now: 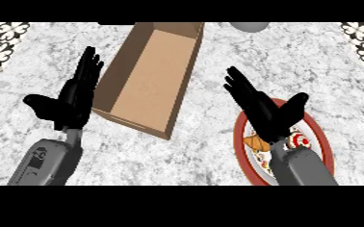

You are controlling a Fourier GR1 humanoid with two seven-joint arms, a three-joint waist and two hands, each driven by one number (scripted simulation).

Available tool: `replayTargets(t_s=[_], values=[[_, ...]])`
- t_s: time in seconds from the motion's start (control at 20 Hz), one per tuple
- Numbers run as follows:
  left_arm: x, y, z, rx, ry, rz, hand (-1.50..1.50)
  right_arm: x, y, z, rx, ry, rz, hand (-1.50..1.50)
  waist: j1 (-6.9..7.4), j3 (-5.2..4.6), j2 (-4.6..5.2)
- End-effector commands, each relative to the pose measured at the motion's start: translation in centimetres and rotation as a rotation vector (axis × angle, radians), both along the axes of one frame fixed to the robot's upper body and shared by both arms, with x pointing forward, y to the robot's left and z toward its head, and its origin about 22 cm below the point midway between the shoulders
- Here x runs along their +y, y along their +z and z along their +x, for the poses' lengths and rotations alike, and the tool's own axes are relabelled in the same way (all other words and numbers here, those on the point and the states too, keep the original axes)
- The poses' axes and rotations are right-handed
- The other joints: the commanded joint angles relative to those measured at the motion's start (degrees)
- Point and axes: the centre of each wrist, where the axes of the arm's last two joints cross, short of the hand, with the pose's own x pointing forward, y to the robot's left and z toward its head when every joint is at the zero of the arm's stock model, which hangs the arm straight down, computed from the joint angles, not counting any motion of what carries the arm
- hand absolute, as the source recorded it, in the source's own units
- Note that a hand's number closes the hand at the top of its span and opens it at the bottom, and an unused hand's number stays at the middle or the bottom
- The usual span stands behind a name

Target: Pick the cupcake from the plate and place it in the cardboard box

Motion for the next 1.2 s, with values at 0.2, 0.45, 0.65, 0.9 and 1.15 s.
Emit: replayTargets(t_s=[0.2,0.45,0.65,0.9,1.15], values=[[9.2,-2.2,-2.1,0.161,0.217,0.386,0.0,-5.9,2.0,0.2,-0.134,0.446,-0.023,-1.5,2.13,1.09,0.06],[11.2,-2.7,-2.8,0.242,0.256,0.449,0.0,-8.2,8.3,1.0,-0.468,0.664,-0.485,-1.5,1.84,1.41,-0.44],[11.2,-3.2,-3.3,0.256,0.263,0.46,0.0,-14.7,3.3,0.1,-0.397,0.694,-0.117,-1.5,1.33,1.34,0.73],[11.1,-3.2,-3.0,0.237,0.249,0.481,0.0,-17.6,6.7,2.3,-0.55,0.735,-0.148,-1.5,2.63,1.28,0.76],[11.2,-2.9,-2.6,0.236,0.233,0.489,0.0,-16.9,10.5,2.9,-0.674,0.794,-0.489,-1.5,3.75,1.2,0.82]])
